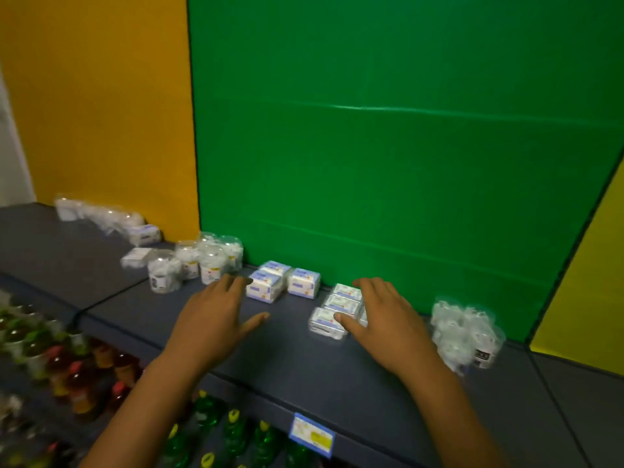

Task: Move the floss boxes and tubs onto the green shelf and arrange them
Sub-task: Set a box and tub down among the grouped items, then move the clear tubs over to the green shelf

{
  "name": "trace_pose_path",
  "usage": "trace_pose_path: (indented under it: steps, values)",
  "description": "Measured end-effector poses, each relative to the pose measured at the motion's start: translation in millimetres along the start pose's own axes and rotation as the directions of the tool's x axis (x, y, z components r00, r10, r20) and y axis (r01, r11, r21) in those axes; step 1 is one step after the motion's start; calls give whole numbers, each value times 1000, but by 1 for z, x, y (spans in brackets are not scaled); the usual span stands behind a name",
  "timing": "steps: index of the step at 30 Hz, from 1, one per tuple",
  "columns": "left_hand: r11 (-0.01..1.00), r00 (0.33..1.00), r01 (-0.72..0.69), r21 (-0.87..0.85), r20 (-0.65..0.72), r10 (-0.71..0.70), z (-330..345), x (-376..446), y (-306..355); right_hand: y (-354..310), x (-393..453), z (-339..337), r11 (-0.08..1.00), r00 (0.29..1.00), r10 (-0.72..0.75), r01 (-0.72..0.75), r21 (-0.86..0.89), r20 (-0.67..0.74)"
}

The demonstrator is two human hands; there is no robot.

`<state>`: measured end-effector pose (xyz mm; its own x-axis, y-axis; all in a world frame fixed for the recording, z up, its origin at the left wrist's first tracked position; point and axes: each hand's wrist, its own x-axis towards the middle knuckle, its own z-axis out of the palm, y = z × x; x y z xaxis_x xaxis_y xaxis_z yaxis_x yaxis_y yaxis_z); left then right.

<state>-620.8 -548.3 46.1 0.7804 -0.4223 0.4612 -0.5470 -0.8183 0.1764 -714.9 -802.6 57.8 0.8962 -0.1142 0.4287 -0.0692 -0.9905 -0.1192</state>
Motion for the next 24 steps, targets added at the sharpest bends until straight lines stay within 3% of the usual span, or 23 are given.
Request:
trace_pose_path:
  steps: [11,24]
  values:
    - [964,968,245,103,-78,-238,-74,-90,-169,-195,44,49,956,967,-257,254,145,-2]
    - [857,872,485,174,-169,-460,-116,-148,-297,-358,104,99,850,877,-481,468,241,-8]
